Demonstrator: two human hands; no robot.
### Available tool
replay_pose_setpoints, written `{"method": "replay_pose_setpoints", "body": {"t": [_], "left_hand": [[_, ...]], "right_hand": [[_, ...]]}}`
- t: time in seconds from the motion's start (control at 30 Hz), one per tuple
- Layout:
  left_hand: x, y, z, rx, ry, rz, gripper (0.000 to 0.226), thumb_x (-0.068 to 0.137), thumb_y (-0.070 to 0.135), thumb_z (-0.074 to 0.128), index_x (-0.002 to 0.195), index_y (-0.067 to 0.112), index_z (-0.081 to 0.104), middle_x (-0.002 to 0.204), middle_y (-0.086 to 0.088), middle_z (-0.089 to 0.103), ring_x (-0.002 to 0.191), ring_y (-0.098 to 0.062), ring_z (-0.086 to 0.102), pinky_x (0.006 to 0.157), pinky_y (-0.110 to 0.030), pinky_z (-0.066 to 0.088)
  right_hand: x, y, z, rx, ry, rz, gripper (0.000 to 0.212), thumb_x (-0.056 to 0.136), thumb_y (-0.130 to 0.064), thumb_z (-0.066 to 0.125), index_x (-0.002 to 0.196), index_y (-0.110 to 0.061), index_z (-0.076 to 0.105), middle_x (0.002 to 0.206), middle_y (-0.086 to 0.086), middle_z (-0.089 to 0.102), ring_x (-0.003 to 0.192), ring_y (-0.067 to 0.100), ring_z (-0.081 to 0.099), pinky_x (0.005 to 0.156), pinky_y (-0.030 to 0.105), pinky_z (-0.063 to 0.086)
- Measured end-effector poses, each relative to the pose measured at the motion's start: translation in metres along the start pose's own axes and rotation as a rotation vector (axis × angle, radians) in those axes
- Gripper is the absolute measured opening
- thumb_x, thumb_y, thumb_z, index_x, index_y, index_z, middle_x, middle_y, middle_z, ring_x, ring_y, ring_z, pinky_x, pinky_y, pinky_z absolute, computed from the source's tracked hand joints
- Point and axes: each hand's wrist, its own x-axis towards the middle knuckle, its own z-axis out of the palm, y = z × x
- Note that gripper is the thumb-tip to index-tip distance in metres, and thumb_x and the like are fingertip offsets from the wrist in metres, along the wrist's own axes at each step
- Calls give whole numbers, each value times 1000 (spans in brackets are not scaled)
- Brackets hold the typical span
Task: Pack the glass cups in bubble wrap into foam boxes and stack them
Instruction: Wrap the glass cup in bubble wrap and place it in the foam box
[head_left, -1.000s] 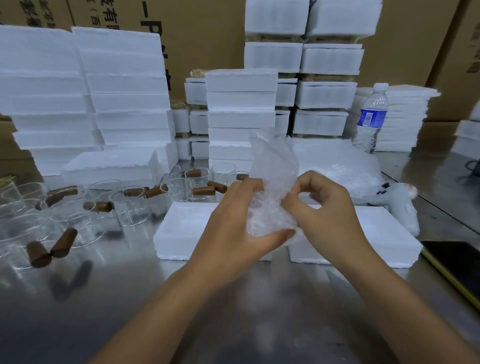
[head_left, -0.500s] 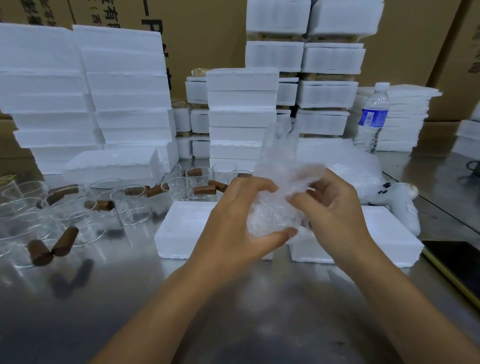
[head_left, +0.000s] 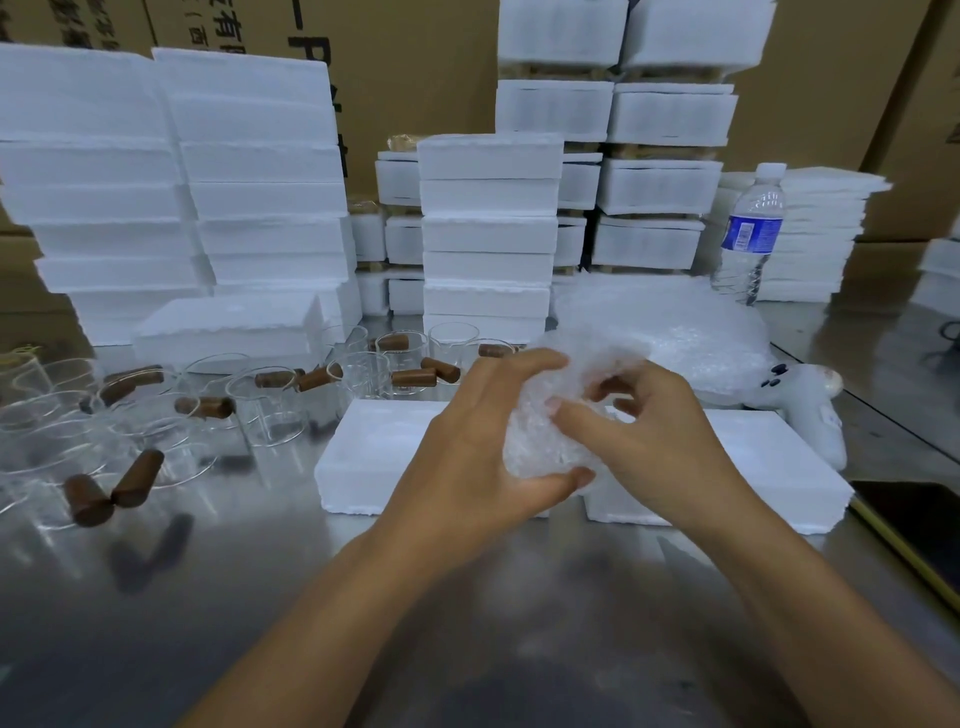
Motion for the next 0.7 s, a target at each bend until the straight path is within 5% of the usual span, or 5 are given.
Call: {"method": "replay_pose_setpoints", "body": {"t": [0.17,0.3,0.47,0.57,0.7], "left_hand": [[1,-1,1,61,0,20,54,65,49,74,109,48,42,112,13,49,103,8,46,81,-3,35],[1,0,-1,25,51,-27,49,63,46,77,95,49,41,103,17,50,96,5,48,75,-2,36],[3,-1,-3,-162,115,-175,67,54,49,80,98,57,30,98,23,52,87,1,58,62,-7,43],[2,-2,-2,-107,57,-156,82,56,39,86,104,61,24,107,25,48,95,6,54,70,-8,45],[0,3,-2,-45,7,-112,88,59,36,87,109,63,20,115,24,44,105,9,46,80,-10,44]], "right_hand": [[-2,2,-3,30,47,-102,47,68,-14,77,96,-38,49,94,-27,56,92,-3,56,75,7,44],[-6,-6,1,-21,13,-202,34,73,-13,64,94,-38,55,96,-22,59,97,-2,55,76,6,43],[-10,-13,4,-113,-31,-309,15,83,-23,54,86,-34,63,91,-16,62,98,3,54,84,13,40],[-7,-11,2,-179,-128,-277,26,95,-23,46,79,-38,60,86,-15,60,94,0,49,81,12,35],[-4,-10,-1,-128,-156,-149,22,81,-20,66,68,-38,65,74,-15,59,85,0,55,81,14,38]]}}
